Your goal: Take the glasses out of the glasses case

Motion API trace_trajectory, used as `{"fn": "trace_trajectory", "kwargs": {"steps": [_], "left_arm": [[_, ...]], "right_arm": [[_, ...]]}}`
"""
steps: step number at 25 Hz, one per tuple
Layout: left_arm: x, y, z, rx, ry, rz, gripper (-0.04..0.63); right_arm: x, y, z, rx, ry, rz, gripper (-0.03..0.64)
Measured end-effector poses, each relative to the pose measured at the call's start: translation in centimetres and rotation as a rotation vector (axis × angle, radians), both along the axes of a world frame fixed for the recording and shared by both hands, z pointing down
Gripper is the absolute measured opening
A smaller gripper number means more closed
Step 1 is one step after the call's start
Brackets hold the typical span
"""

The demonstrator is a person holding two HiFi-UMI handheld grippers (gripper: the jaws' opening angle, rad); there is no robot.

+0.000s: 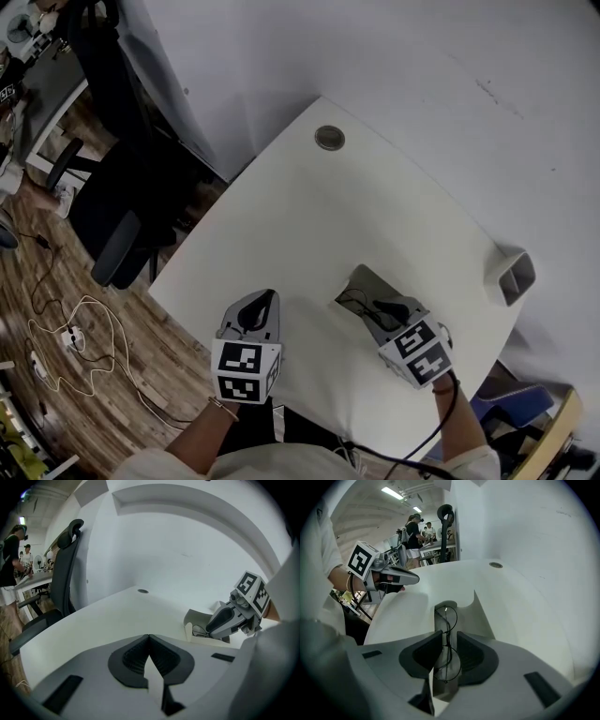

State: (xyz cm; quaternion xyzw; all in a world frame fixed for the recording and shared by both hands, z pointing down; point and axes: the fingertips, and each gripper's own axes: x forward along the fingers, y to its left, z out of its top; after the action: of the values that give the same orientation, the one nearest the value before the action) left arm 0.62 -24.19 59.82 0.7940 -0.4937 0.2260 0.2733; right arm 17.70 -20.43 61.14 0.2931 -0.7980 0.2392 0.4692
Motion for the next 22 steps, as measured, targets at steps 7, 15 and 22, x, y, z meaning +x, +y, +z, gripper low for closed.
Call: {"fn": "trace_trajectory", "kwargs": {"steps": [7, 15, 22], "left_arm": [[0.1, 0.1, 0.1, -0.005, -0.002, -0.001, 0.017], [0.1, 0.2, 0.1, -0.007, -0.006, -0.004, 0.017], [0.5, 0.1, -0.1, -0.002, -0.006, 0.012, 0.017]], "right_arm": [[-0.2, 0.1, 0.5, -0.049, 0.019, -0.055, 0.087], [-0.3, 0.2, 1.0, -0.073, 0.034, -0.06, 0.054], [-0.3, 0.1, 1.0, -0.056, 0.029, -0.029, 0.045]]}}
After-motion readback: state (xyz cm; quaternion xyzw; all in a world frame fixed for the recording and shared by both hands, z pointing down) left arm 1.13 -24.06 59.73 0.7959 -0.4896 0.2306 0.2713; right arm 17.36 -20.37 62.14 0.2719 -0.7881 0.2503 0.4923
